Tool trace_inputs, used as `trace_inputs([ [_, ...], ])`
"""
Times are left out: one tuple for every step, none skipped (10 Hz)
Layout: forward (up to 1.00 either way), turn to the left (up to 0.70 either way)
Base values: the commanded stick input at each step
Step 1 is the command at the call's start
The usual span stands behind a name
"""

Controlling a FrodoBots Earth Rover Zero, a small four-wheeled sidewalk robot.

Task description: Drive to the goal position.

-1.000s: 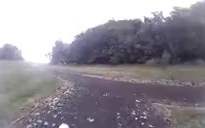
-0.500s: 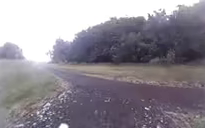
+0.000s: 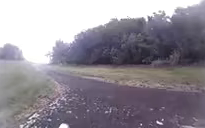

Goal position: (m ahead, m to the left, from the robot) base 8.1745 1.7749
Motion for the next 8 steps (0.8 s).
trace_inputs([
  [0.7,0.0],
  [0.7,0.0],
  [0.7,0.0],
  [0.7,0.0],
  [0.7,0.0],
  [0.7,0.0],
  [0.7,0.0],
  [0.7,0.0],
])
